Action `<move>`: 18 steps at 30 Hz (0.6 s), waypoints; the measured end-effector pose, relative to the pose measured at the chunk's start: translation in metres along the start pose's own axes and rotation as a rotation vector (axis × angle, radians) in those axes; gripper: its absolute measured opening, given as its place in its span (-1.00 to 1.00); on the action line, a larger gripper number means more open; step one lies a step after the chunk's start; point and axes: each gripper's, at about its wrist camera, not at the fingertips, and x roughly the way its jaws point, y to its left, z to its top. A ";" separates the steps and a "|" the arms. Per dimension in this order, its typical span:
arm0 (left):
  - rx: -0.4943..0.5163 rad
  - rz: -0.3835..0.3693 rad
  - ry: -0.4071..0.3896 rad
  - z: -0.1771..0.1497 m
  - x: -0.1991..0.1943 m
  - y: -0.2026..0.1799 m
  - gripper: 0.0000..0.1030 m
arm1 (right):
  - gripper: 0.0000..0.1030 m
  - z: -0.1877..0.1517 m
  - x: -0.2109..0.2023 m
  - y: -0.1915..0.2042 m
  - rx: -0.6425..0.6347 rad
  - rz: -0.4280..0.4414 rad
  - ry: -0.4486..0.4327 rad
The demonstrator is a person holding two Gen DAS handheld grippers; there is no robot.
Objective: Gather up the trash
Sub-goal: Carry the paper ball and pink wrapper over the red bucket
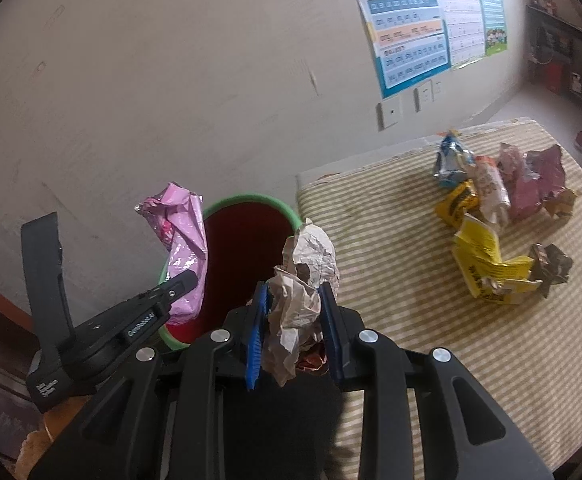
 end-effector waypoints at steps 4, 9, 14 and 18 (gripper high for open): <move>-0.023 0.024 -0.004 0.001 -0.001 0.014 -0.93 | -0.49 0.004 0.007 0.009 -0.016 0.018 0.012; -0.039 0.047 0.003 0.000 0.001 0.027 -0.93 | -0.49 0.010 0.019 0.017 -0.024 0.041 0.020; -0.054 0.044 0.020 -0.002 0.005 0.033 -0.93 | -0.49 0.026 0.039 0.026 -0.026 0.079 0.038; -0.055 0.047 0.025 -0.002 0.007 0.034 -0.93 | -0.49 0.035 0.046 0.036 -0.036 0.104 0.040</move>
